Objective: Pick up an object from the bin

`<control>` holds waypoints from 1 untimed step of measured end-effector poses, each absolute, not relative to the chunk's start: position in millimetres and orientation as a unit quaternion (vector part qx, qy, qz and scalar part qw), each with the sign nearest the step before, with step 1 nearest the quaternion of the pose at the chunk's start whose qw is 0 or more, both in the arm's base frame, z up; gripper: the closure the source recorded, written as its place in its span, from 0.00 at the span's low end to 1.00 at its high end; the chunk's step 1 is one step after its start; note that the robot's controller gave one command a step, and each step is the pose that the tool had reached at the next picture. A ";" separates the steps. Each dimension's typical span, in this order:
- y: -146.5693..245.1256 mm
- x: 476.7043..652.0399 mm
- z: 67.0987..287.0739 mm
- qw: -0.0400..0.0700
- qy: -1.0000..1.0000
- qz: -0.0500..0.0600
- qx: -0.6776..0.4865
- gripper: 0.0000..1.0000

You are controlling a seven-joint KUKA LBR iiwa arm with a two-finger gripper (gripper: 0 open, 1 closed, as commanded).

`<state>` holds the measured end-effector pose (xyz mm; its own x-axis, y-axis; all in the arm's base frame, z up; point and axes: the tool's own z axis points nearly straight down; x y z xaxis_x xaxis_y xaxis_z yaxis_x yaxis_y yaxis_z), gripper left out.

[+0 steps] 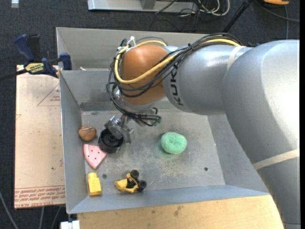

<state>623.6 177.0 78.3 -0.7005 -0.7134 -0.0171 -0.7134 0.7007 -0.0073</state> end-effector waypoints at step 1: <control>178.0 624.7 77.4 0.009 0.922 0.000 -0.388 1.00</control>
Offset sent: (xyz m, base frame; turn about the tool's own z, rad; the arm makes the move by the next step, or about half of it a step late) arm 0.0000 -0.0002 0.0143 0.0001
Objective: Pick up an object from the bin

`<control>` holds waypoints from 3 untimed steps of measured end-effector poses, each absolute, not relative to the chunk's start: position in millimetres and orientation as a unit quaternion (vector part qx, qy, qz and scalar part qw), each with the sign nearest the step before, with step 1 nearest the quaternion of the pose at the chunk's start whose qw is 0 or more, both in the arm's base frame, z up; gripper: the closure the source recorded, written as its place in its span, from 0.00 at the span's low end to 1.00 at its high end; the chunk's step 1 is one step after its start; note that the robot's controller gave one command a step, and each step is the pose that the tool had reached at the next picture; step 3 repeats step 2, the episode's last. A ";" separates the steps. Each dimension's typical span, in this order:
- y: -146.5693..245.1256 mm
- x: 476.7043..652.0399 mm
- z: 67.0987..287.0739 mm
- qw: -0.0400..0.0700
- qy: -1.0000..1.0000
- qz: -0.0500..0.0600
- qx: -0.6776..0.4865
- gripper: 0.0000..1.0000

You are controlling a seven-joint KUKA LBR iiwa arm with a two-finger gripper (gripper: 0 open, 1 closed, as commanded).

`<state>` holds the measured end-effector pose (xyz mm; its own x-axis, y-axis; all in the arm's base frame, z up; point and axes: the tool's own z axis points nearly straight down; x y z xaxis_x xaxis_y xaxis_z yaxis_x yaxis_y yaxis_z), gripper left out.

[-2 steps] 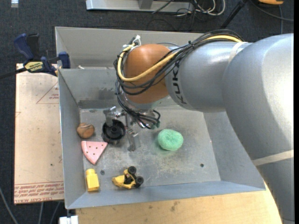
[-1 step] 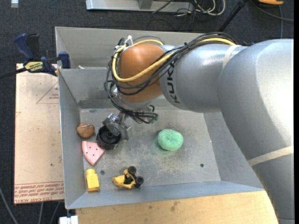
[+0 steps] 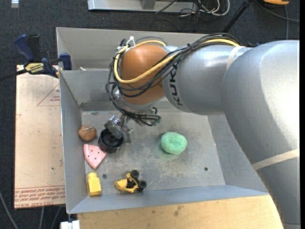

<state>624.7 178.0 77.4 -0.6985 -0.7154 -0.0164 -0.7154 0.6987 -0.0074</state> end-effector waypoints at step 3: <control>177.7 623.8 83.9 0.005 0.922 0.000 -0.387 1.00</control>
Offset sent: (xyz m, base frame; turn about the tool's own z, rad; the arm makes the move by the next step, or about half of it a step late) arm 0.0001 0.0000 0.0204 0.0001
